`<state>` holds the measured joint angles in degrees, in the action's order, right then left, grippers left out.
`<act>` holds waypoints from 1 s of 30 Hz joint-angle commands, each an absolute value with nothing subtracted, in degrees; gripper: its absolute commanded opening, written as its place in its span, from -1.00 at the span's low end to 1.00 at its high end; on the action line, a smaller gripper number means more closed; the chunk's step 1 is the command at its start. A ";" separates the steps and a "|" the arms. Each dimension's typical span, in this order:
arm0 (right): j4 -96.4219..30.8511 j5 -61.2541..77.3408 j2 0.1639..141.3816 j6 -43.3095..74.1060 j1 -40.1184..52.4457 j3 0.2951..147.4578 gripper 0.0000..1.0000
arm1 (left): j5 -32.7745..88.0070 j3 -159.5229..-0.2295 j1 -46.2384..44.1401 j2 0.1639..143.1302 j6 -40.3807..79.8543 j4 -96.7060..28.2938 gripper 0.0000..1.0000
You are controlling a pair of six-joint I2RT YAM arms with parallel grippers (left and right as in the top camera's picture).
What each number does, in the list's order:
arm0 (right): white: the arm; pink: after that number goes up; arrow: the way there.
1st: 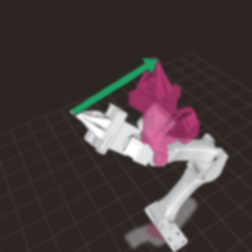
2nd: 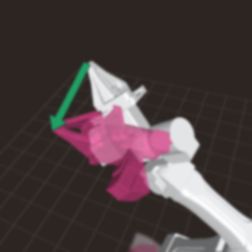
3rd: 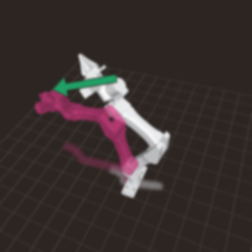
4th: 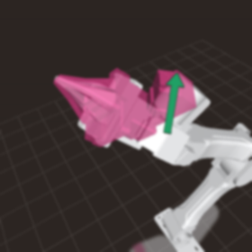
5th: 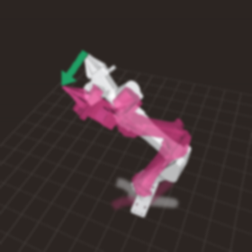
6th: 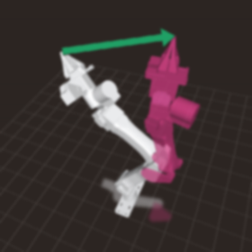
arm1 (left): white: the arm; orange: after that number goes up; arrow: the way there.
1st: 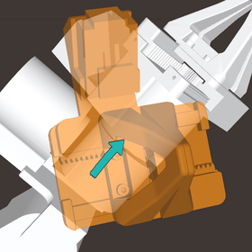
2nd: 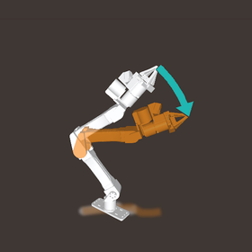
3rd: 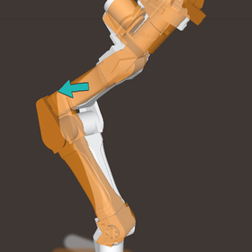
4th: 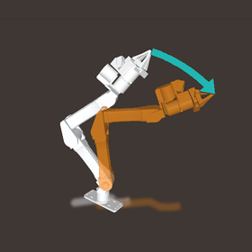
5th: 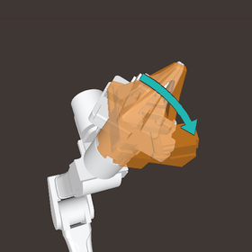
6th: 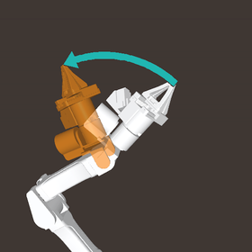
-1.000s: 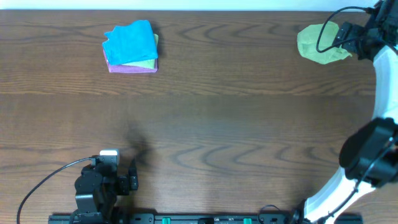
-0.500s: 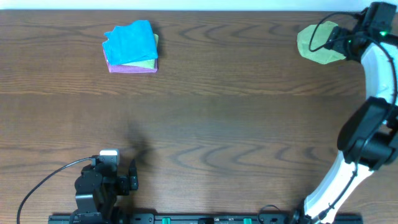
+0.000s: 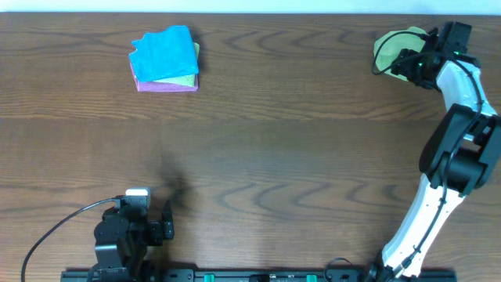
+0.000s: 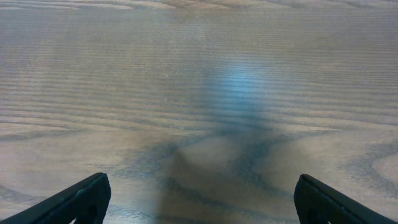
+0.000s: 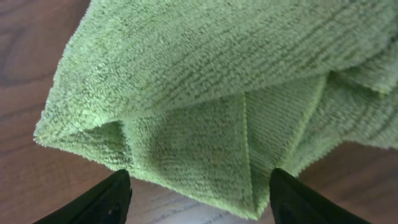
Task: Fold the cloth
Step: 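Reach the right gripper to the crumpled lime-green cloth, then close the right gripper on the green cloth's edge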
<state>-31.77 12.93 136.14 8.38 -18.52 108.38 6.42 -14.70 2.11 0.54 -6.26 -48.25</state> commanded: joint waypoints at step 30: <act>-31.79 18.57 136.49 8.05 -18.57 109.49 -0.97 | 5.93 -14.24 1.83 0.21 -7.73 -51.44 0.91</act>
